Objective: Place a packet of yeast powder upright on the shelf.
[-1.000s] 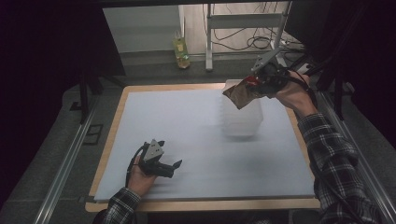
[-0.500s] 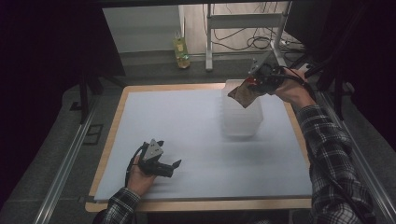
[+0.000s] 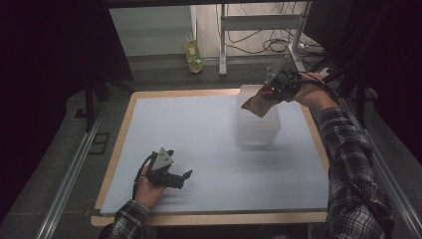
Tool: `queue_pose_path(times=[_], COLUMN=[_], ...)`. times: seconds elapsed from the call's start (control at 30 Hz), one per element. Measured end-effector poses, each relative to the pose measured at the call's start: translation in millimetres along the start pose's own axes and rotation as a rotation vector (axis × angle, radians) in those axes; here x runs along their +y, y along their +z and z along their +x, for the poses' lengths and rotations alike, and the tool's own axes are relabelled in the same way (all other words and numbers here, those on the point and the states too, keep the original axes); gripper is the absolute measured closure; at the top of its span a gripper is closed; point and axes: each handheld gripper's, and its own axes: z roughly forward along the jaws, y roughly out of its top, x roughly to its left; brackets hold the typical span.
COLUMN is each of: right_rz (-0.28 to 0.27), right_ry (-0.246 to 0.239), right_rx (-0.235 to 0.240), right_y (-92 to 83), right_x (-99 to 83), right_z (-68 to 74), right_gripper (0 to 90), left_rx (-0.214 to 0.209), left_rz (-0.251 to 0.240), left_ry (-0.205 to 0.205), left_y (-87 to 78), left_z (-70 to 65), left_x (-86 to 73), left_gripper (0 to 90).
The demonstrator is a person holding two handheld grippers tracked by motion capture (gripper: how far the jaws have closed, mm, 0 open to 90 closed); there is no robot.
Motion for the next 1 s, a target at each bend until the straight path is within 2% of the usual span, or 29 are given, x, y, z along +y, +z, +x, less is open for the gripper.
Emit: queue_pose_path(times=[0.07, 0.17, 0.23, 0.57, 0.63, 0.73, 0.8, 0.93, 1.0], right_rz=[0.030, 0.114, 0.134, 0.134, 0.114, 0.046, 0.033, 0.054, 0.061], right_ry=[-0.021, -0.058, -0.062, -0.024, -0.007, 0.031, 0.048, 0.071, 0.070], right_rx=[-0.003, 0.022, 0.029, 0.048, 0.045, 0.051, 0.047, 0.053, 0.039], right_y=[3.2, 16.7, 25.5, 58.5, 65.8, 75.6, 79.1, 80.7, 80.1], right_x=[1.1, 1.0, -0.1, -1.7, -0.6, 1.2, 3.1, 4.0, 3.9], right_z=[0.1, 1.3, 2.8, -0.9, 0.5, 1.5, 2.0, 1.3, 2.1], right_gripper=[73.3, 73.4, 73.4, 72.5, 71.9, 70.5, 69.6, 63.9, 59.3], left_rx=[-0.001, -0.001, -0.002, 0.000, -0.001, 0.001, 0.002, 0.000, 0.000], left_rz=[0.004, 0.006, 0.008, 0.013, 0.015, 0.019, 0.019, 0.018, 0.018], left_ry=[0.002, 0.006, 0.005, 0.005, 0.009, 0.015, 0.017, 0.013, 0.014], left_y=[0.3, 0.4, 0.5, 0.8, 0.8, 1.2, 1.2, 0.8, 1.0], left_z=[0.1, -0.3, -0.4, 0.6, 0.1, -0.4, -0.7, -0.9, -0.9], left_x=[-0.1, -0.1, -0.2, -0.4, -0.2, -0.1, -0.2, -0.1, -0.1], left_gripper=[0.8, 0.8, 0.8, 0.9, 0.9, 0.9, 0.9, 0.9, 0.9])
